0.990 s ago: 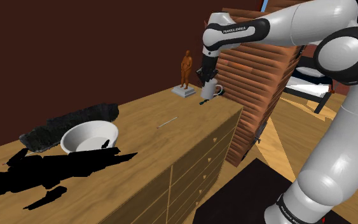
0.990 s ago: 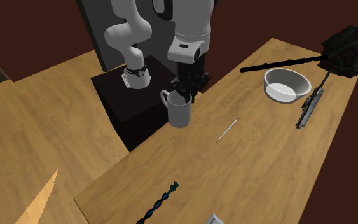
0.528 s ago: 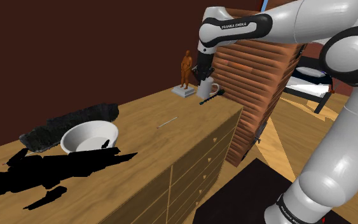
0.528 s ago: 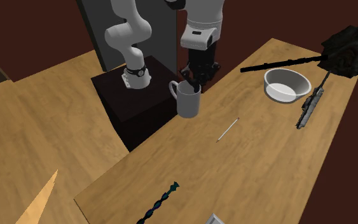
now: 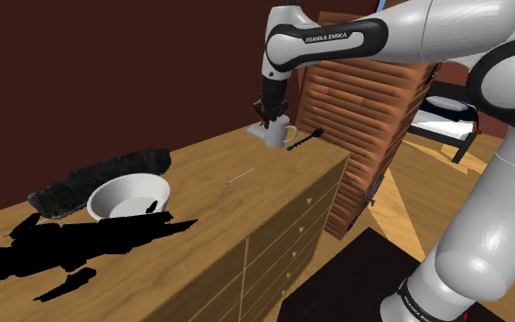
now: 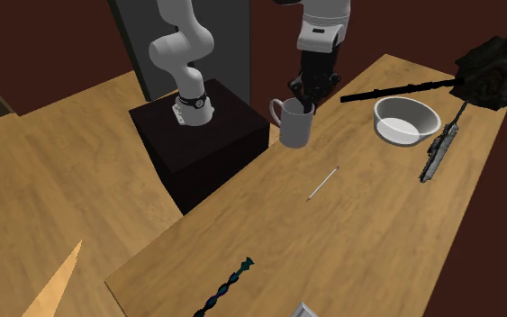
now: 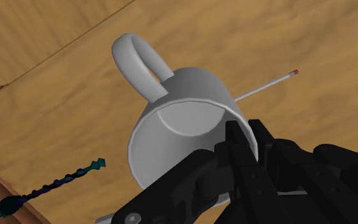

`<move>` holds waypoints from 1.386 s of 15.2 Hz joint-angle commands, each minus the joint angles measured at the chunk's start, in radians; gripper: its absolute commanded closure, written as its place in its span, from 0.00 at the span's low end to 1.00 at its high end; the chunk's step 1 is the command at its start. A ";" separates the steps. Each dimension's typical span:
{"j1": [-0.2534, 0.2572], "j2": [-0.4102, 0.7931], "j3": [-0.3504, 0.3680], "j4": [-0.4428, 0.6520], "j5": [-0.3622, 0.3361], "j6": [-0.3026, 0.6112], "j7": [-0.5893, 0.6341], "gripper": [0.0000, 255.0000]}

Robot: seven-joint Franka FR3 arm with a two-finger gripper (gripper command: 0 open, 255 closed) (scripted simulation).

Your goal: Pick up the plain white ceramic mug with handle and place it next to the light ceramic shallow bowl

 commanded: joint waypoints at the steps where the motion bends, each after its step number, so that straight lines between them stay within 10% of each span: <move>1: 0.027 -0.004 0.023 -0.003 -0.006 -0.005 0.053 1.00; 21: 0.250 0.190 0.171 0.201 -0.091 -0.055 0.430 1.00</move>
